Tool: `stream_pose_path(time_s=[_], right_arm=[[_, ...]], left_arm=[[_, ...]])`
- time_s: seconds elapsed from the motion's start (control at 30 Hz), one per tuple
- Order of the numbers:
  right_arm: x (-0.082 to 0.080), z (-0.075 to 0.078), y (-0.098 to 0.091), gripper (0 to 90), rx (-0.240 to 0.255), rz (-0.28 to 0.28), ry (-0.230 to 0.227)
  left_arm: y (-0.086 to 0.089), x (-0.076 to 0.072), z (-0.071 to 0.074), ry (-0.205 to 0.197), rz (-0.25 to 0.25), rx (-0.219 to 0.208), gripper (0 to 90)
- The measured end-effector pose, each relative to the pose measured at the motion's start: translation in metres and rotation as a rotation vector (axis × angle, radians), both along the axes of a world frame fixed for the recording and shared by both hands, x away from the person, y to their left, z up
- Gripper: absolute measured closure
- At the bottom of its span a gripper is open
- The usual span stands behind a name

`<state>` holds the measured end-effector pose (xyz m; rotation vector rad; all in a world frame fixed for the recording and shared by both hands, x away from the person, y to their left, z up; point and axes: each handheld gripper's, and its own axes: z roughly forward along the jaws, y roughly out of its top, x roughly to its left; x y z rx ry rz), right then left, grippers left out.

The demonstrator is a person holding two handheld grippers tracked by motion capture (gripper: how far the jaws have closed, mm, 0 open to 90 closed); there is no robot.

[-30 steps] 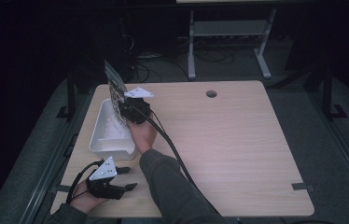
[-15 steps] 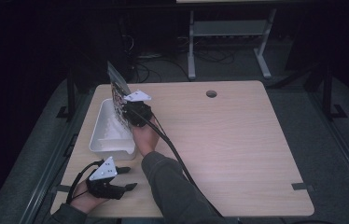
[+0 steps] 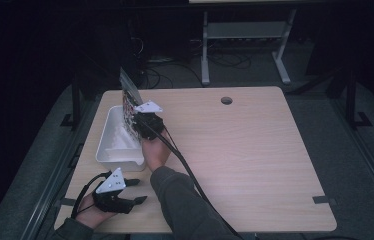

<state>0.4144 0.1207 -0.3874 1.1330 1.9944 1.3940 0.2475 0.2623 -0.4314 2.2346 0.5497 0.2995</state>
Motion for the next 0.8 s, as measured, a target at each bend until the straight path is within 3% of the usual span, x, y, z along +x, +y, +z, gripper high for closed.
stream_pose_path(time_s=[0.43,0.67,0.7,0.8], right_arm=[[-0.0032,-0.0005,0.0002,73.0,0.003,-0.037,0.003],[-0.0001,0.0004,-0.0022,70.0,0.008,-0.017,0.009],[0.0024,-0.0005,-0.0042,62.8,0.01,0.002,0.017],[0.0038,-0.001,-0.0064,56.5,0.025,0.017,0.025]], left_arm=[[-0.0003,0.0001,-0.0002,0.0,0.001,0.0,37.9],[-0.0003,0.0005,-0.0005,0.001,-0.001,-0.001,37.8],[-0.0004,0.0006,-0.0006,0.0,-0.001,0.0,37.8],[-0.0006,0.0007,-0.0005,0.0,-0.002,0.001,37.8]])
